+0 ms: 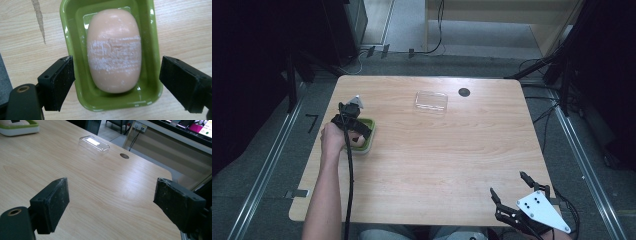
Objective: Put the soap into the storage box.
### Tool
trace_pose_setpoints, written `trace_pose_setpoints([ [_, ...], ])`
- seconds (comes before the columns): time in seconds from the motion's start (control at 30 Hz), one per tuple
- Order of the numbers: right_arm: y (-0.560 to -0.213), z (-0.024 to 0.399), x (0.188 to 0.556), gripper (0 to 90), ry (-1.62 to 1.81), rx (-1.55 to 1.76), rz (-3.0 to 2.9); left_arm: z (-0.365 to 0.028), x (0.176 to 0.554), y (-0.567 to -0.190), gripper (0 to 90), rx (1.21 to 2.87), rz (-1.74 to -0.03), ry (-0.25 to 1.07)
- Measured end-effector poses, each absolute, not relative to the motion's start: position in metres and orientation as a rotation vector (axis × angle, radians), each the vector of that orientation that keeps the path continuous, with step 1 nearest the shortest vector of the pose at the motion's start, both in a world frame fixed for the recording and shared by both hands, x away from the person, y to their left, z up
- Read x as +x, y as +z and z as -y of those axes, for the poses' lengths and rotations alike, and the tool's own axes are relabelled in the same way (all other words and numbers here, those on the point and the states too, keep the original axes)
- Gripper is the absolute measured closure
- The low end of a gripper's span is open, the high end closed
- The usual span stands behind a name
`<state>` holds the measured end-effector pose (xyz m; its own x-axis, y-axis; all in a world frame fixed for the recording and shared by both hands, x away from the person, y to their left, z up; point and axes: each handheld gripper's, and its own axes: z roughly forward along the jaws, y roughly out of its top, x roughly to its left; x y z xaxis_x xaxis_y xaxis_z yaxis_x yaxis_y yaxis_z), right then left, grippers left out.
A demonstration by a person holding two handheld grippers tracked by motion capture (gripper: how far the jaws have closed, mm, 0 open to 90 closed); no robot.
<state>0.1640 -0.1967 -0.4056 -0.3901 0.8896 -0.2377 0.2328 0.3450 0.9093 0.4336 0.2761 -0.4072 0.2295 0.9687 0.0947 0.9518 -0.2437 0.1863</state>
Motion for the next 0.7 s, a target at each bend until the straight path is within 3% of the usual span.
trace_pose_setpoints([
  [0.7,-0.405,0.192,0.166,13.3,1.077,0.969,-1.838,-0.274,0.402,-0.390,7.4,2.432,-1.843,0.267],
])
